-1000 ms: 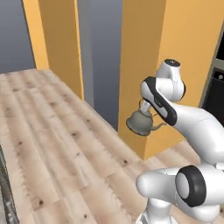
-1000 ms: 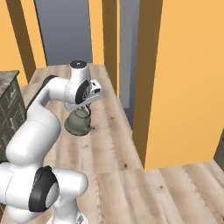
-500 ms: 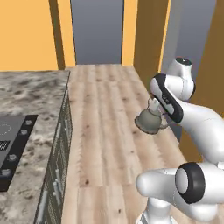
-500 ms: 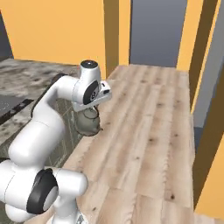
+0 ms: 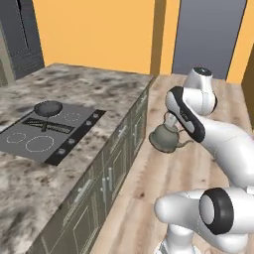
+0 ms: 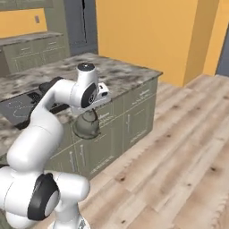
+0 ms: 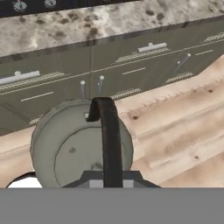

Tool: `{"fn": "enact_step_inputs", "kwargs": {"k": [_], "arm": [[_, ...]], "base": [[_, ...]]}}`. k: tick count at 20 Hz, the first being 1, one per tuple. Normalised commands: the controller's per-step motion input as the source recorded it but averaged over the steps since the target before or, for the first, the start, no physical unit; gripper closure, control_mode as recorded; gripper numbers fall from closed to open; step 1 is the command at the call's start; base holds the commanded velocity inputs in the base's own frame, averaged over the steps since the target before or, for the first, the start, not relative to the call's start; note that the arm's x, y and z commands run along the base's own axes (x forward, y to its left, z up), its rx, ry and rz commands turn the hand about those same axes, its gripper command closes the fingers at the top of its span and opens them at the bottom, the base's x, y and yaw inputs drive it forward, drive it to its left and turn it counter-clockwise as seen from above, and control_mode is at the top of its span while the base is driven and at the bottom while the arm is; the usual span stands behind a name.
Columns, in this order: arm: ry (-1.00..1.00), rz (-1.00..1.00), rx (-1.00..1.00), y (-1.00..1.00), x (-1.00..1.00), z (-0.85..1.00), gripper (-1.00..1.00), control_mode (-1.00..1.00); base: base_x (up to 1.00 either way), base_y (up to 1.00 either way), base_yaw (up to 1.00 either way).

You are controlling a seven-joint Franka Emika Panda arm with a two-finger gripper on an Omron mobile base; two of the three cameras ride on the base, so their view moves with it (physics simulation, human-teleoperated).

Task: Pick the kettle from the counter and place it on a stove burner. Then turn the burner on.

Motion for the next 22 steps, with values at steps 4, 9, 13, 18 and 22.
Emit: {"fn": "enact_step_inputs", "kwargs": {"k": [4, 9, 13, 18, 22], "arm": [[0.00, 0.00, 0.00, 0.00, 0.00, 0.00, 1.00, 1.00], [0.00, 0.00, 0.00, 0.00, 0.00, 0.00, 1.00, 1.00], [0.00, 0.00, 0.00, 0.00, 0.00, 0.00, 1.00, 1.00], [0.00, 0.00, 0.00, 0.00, 0.00, 0.00, 1.00, 1.00], [0.00, 0.00, 0.00, 0.00, 0.00, 0.00, 1.00, 1.00]], "base": [[0.00, -0.96, 0.39], [0.21, -0.69, 0.52], [0.51, -0.22, 0.71], [0.55, -0.22, 0.70], [0.53, -0.54, 0.59]]}}
